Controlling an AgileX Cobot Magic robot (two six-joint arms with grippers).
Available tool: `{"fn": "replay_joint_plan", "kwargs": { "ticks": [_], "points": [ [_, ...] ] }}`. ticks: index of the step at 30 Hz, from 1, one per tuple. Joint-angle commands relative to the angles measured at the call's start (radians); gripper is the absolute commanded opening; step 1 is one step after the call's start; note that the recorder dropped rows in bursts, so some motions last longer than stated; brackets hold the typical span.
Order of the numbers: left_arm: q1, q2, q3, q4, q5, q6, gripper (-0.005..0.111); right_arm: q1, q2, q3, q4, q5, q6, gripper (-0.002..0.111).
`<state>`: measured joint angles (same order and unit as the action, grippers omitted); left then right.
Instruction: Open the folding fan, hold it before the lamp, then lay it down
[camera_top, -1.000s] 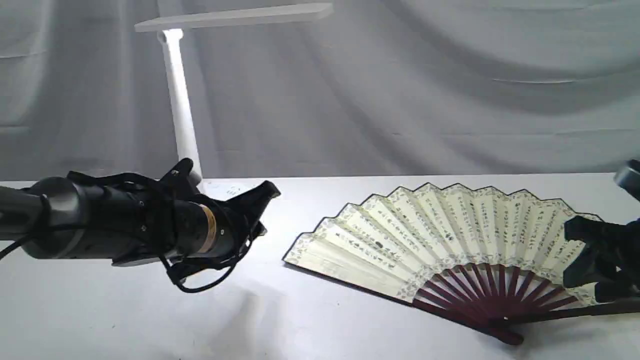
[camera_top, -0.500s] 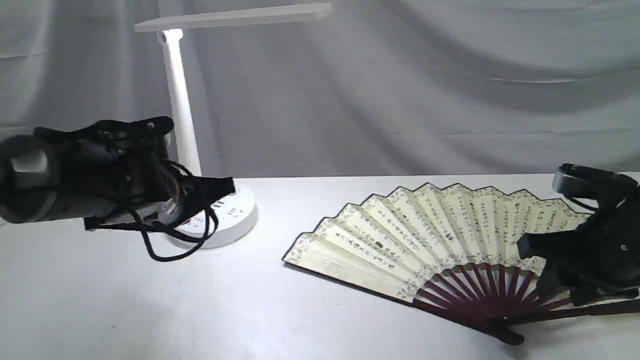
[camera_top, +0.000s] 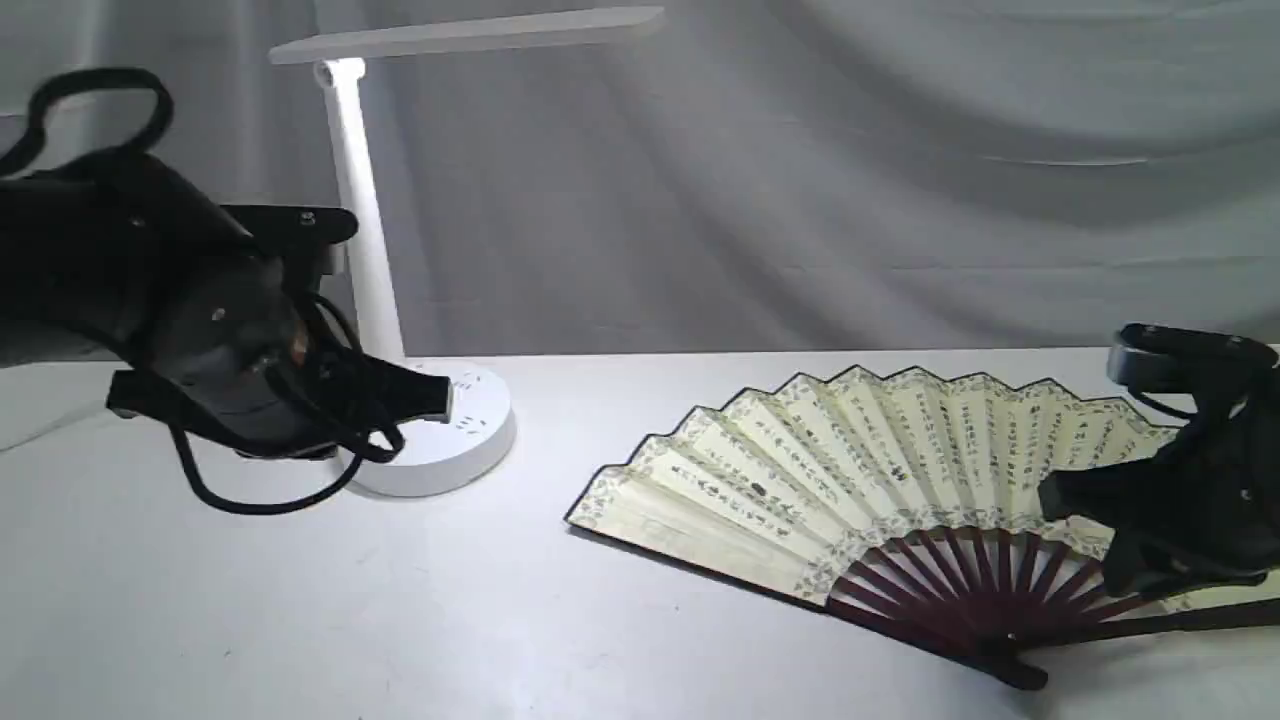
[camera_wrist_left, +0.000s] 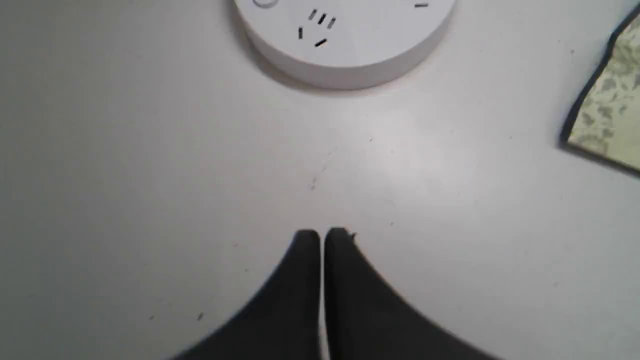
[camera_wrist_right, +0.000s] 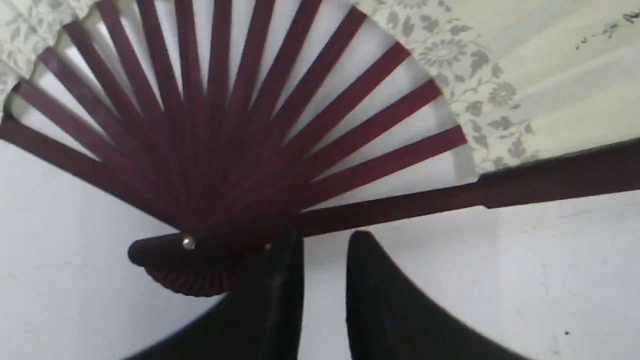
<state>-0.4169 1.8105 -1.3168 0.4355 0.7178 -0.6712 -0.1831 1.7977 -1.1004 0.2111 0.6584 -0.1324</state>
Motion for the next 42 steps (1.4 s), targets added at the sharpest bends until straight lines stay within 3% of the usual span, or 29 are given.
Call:
{"fn": "replay_joint_plan", "kwargs": {
  "ticks": [1,8,14,19,22,42],
  "points": [
    [0.0,-0.055,0.0,-0.038,0.106,0.107,0.0,0.045,-0.025,-0.008,-0.043,0.019,0.002,0.015],
    [0.02,-0.138,0.034,-0.12,0.162,0.228,0.0,0.08,-0.106,-0.008,-0.082,0.066,0.002,0.015],
    [0.162,-0.159,0.084,-0.378,0.21,0.469,0.0,0.08,-0.154,-0.008,-0.082,0.197,-0.009,0.015],
    [0.246,-0.159,0.155,-0.359,0.226,0.5,0.0,0.078,-0.153,-0.001,-0.108,0.193,-0.017,0.013],
    [0.276,-0.159,0.21,-0.355,0.18,0.508,0.0,0.075,-0.153,-0.001,-0.119,0.198,-0.017,0.003],
    [0.288,-0.159,0.22,-0.372,0.161,0.523,0.0,-0.058,-0.15,-0.001,-0.158,0.165,-0.023,0.0]
  ]
}}
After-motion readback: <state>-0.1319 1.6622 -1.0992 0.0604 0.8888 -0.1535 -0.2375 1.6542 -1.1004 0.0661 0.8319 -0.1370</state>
